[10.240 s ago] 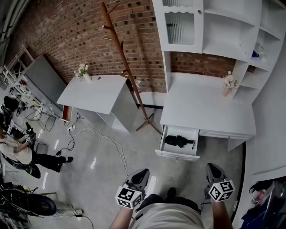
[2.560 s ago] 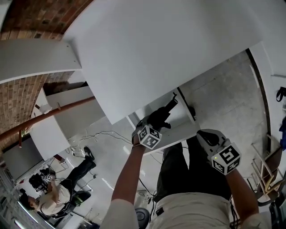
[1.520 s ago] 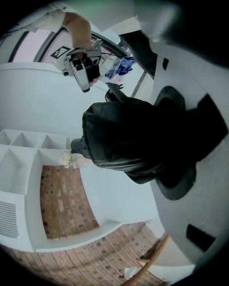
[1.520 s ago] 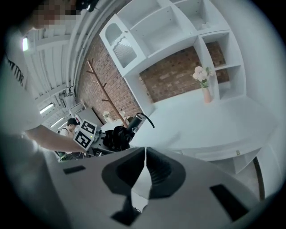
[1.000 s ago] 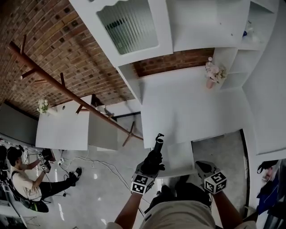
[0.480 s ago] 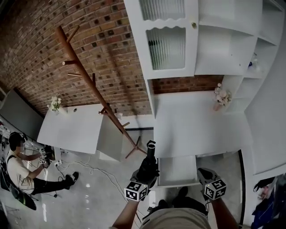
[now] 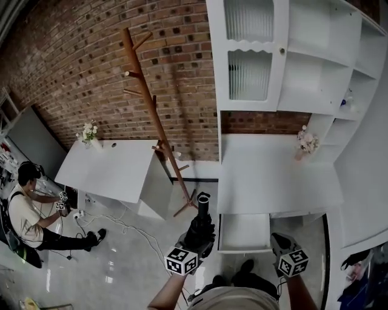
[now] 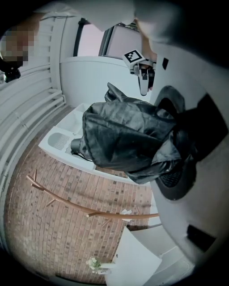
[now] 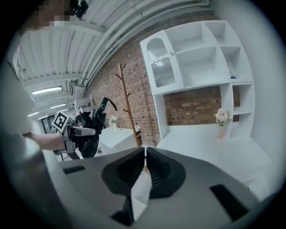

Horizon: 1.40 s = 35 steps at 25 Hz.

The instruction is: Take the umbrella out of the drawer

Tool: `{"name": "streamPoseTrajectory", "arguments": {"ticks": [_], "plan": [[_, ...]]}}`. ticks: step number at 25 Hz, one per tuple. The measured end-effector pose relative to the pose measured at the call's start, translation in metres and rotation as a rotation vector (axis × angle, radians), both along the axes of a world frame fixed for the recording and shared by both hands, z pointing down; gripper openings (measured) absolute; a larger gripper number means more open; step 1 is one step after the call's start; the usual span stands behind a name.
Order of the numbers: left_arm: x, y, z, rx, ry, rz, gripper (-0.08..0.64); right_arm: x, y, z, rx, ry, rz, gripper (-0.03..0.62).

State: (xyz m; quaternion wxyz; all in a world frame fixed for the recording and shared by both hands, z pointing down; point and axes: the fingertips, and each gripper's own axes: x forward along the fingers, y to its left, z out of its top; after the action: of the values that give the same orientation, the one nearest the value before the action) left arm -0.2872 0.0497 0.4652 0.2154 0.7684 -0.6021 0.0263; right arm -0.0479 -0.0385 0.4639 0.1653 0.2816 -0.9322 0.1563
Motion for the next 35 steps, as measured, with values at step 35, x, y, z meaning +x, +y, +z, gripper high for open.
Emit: {"name": "streamPoseTrajectory", "arguments": {"ticks": [35], "plan": [[0.078,0.057,-0.088,0.196,-0.019,-0.167,0.267,0.139,-0.025,-0.101,0.251,-0.099,0.074,0.034]]}}
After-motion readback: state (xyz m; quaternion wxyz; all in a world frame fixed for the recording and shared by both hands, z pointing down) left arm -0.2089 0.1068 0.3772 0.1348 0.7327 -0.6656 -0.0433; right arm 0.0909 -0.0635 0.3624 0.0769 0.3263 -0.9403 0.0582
